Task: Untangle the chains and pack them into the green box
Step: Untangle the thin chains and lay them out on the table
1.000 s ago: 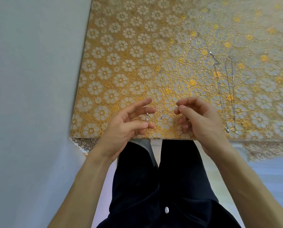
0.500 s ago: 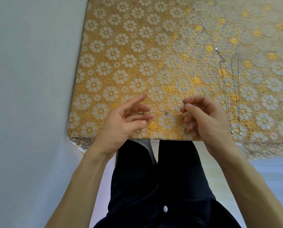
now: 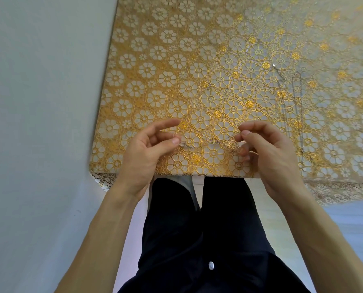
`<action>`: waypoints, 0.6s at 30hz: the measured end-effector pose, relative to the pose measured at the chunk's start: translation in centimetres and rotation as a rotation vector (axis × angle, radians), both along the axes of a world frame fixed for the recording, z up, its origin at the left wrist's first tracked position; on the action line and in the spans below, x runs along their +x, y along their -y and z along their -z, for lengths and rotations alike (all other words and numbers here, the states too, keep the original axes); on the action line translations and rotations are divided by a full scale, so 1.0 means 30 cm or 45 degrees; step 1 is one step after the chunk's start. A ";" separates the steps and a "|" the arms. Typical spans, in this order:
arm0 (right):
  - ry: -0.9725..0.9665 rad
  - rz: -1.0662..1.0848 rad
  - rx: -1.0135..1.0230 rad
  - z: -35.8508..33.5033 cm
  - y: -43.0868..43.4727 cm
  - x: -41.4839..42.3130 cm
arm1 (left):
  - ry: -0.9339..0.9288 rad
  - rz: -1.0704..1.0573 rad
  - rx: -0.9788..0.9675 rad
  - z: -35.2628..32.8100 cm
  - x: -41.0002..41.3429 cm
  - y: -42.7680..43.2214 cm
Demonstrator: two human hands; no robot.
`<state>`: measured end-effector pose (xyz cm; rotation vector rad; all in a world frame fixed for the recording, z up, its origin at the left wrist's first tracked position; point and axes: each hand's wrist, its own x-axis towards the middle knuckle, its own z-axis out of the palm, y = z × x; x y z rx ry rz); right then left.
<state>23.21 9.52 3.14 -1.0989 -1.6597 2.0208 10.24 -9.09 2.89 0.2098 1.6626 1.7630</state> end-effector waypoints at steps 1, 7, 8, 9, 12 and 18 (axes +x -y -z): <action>-0.013 0.004 -0.004 -0.002 -0.001 0.003 | 0.004 -0.012 0.021 -0.003 0.002 0.001; -0.184 0.042 -0.068 -0.022 -0.001 0.023 | 0.039 -0.070 0.088 -0.031 0.023 -0.003; -0.215 0.051 -0.093 -0.028 0.001 0.026 | 0.013 -0.076 0.051 -0.033 0.024 -0.003; -0.240 0.057 -0.122 -0.033 0.003 0.028 | -0.030 -0.077 0.000 -0.033 0.025 -0.002; -0.263 0.034 -0.169 -0.046 0.008 0.038 | -0.139 -0.090 -0.109 -0.035 0.027 0.011; -0.124 -0.048 -0.071 -0.029 0.018 0.042 | -0.336 -0.069 -0.342 -0.048 0.015 0.034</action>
